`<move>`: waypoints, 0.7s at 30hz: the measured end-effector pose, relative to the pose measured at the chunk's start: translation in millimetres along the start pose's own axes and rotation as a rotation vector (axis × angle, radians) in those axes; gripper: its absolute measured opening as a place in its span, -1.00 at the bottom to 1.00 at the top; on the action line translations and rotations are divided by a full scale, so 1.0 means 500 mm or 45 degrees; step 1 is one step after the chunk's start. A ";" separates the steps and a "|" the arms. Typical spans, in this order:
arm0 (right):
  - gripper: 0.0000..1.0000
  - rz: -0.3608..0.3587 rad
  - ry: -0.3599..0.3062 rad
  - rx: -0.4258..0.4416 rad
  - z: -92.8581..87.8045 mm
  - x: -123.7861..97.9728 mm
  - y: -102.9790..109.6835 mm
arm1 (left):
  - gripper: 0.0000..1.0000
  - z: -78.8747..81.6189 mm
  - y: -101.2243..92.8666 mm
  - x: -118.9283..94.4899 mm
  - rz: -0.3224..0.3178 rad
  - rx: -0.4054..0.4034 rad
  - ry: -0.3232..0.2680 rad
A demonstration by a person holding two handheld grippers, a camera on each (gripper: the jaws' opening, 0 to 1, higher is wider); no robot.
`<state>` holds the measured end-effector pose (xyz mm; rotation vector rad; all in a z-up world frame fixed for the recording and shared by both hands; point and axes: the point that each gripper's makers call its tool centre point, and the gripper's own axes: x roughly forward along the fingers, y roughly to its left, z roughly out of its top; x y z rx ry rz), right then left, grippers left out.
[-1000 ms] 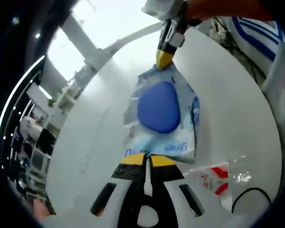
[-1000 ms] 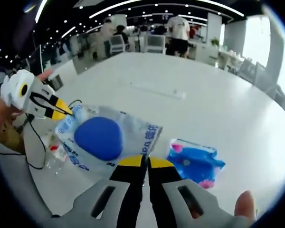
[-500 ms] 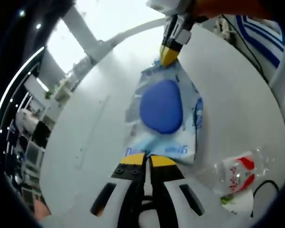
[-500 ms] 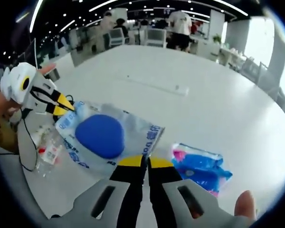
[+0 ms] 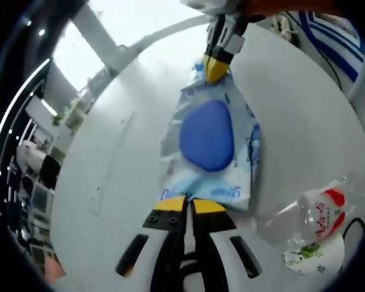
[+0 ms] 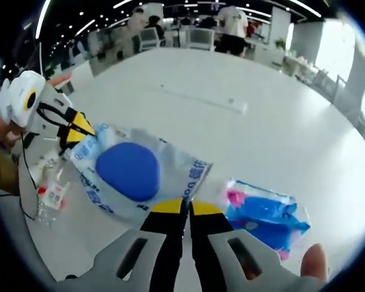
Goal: Arrange the tabletop items into an orderly group along one side of the table until the central work area is clear of visible clutter.
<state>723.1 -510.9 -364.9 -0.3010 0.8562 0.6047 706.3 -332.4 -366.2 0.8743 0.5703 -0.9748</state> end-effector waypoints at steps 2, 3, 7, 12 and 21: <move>-0.92 0.006 0.003 0.000 -0.002 0.003 0.003 | -0.99 -0.004 -0.002 0.002 -0.002 0.003 0.006; -0.92 0.006 0.003 -0.004 -0.002 0.004 0.004 | -0.99 -0.005 -0.002 0.002 -0.004 -0.003 0.008; -0.92 0.008 0.008 -0.001 -0.005 0.011 0.000 | -0.99 -0.008 -0.003 0.007 -0.009 -0.005 0.014; -0.92 0.008 0.011 -0.001 -0.009 0.013 0.003 | -0.99 -0.012 -0.002 0.012 -0.005 0.000 0.021; -0.91 0.011 0.023 0.001 -0.020 0.022 0.004 | -0.98 -0.015 0.001 0.014 0.000 -0.003 0.030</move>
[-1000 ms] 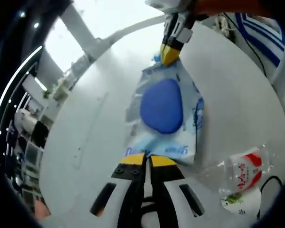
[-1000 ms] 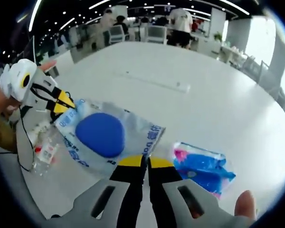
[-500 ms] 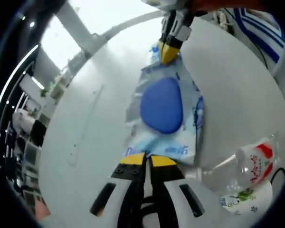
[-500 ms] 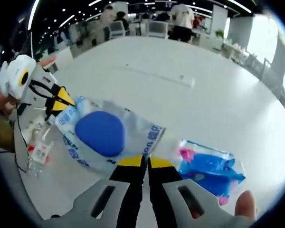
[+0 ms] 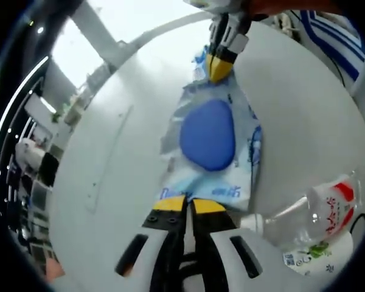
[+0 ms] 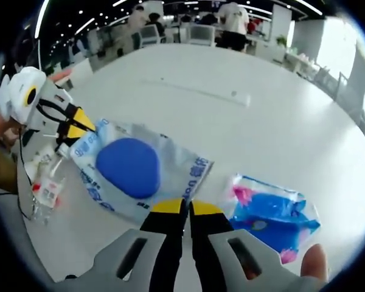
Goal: Arrange the tabletop items into an orderly group along one side of the table until the central work area is clear of visible clutter.
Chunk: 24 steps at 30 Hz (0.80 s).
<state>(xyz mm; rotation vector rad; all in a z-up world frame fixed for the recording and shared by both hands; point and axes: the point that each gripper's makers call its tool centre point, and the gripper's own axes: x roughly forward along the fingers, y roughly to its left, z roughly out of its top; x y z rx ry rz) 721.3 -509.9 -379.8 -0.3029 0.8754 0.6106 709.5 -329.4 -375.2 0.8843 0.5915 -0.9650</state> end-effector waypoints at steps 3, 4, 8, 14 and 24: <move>-0.91 0.000 0.001 -0.003 -0.002 0.002 0.000 | -0.97 -0.002 -0.002 0.000 -0.005 -0.002 0.002; -0.91 -0.001 0.002 -0.006 -0.002 0.003 -0.002 | -0.97 -0.004 -0.004 0.000 -0.008 -0.005 0.007; -0.91 0.000 0.005 -0.014 -0.002 0.003 -0.002 | -0.96 -0.005 -0.003 0.000 -0.007 -0.020 0.004; -0.90 0.000 0.016 -0.020 -0.005 0.004 -0.003 | -0.86 -0.008 0.002 -0.006 -0.002 -0.063 0.021; -0.88 -0.002 0.019 -0.024 -0.005 0.001 0.001 | -0.61 -0.025 0.015 -0.021 0.034 -0.147 0.035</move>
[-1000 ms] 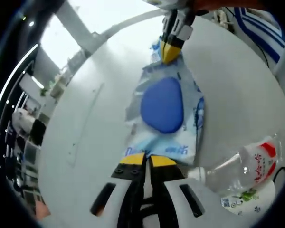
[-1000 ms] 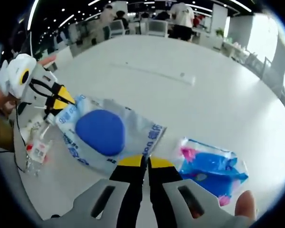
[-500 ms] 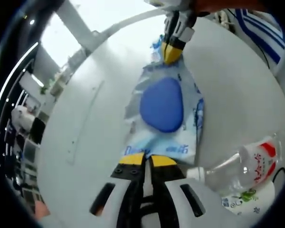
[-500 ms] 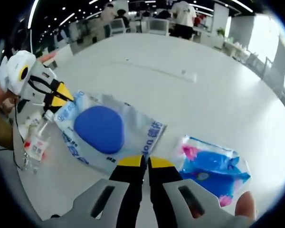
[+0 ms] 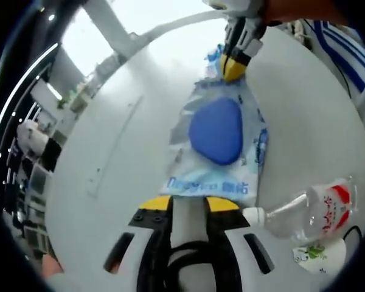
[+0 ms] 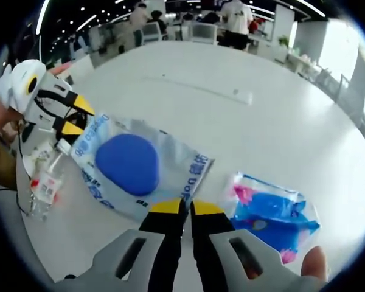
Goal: Arrange the tabletop items into an orderly group along one side of the table until the central work area is clear of visible clutter.
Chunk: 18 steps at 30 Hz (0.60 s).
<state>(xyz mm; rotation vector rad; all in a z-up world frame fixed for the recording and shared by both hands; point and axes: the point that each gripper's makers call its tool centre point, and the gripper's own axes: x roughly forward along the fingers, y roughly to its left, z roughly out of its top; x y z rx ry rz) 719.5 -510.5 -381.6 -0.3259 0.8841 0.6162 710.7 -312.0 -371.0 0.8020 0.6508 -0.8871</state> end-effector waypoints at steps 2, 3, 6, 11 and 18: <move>-0.88 -0.001 0.001 -0.002 0.000 0.000 0.000 | -0.60 0.000 0.001 -0.003 -0.002 -0.020 -0.008; -0.87 -0.002 0.001 -0.002 0.000 0.000 -0.001 | -0.58 -0.001 0.002 -0.004 0.002 -0.023 -0.009; -0.85 -0.005 -0.002 -0.005 0.001 -0.002 -0.001 | -0.53 -0.002 0.006 -0.006 0.013 -0.032 -0.003; -0.74 -0.027 -0.008 -0.021 0.004 -0.008 -0.003 | -0.50 -0.002 0.009 -0.012 0.019 -0.033 -0.003; -0.53 -0.047 -0.039 -0.037 0.019 -0.018 -0.005 | -0.48 -0.002 0.020 -0.021 0.038 -0.045 -0.007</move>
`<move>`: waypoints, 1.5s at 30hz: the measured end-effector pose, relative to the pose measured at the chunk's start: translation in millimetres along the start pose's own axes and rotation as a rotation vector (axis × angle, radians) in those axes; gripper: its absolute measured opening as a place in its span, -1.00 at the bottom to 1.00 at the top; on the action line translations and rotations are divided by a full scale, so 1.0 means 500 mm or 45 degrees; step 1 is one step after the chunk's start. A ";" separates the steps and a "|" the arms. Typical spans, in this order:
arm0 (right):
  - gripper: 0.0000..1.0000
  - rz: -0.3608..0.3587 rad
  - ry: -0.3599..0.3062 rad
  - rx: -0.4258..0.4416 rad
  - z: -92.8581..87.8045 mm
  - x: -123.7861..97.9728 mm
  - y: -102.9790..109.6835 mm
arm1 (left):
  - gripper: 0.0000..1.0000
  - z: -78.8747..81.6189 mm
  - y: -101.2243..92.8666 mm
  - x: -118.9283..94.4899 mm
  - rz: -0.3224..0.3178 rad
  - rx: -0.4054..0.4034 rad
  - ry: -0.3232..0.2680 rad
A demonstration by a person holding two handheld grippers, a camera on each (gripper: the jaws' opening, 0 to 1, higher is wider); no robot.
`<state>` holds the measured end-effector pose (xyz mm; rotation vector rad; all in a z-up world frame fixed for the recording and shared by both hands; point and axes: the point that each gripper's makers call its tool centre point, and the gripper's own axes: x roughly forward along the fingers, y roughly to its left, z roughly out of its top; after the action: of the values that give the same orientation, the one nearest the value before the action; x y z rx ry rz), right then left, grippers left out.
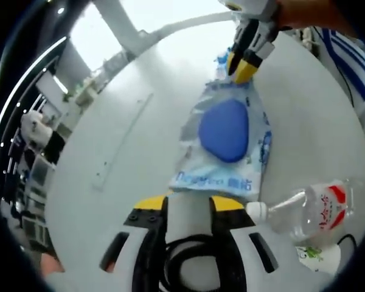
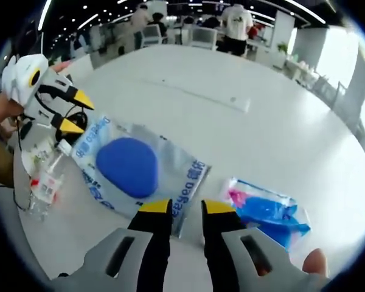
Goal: Arrange the tabletop items into an orderly group along one side of the table until the central work area is clear of visible clutter.
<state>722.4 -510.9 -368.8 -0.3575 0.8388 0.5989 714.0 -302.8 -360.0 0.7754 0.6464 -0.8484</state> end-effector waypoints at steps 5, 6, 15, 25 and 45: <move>-0.39 -0.007 -0.056 0.011 0.015 -0.013 0.001 | -0.45 0.006 0.006 -0.011 0.024 -0.026 -0.029; -0.31 -0.020 -0.084 0.013 0.023 -0.018 -0.002 | -0.45 0.009 0.008 -0.015 0.031 -0.037 -0.040; 0.04 -0.038 -0.204 -0.001 0.059 -0.053 0.019 | -0.40 0.032 0.021 -0.060 0.090 -0.130 -0.156; 0.19 -0.027 -0.317 -0.050 0.101 -0.107 0.065 | -0.31 0.069 0.021 -0.128 0.159 -0.242 -0.313; 0.29 0.002 -0.429 -0.108 0.094 -0.212 0.158 | -0.07 0.104 -0.069 -0.264 0.203 -0.337 -0.503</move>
<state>645.7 -462.3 -261.9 -0.3215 0.4921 0.6753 627.8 -305.7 -242.1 0.3967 0.3298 -0.7245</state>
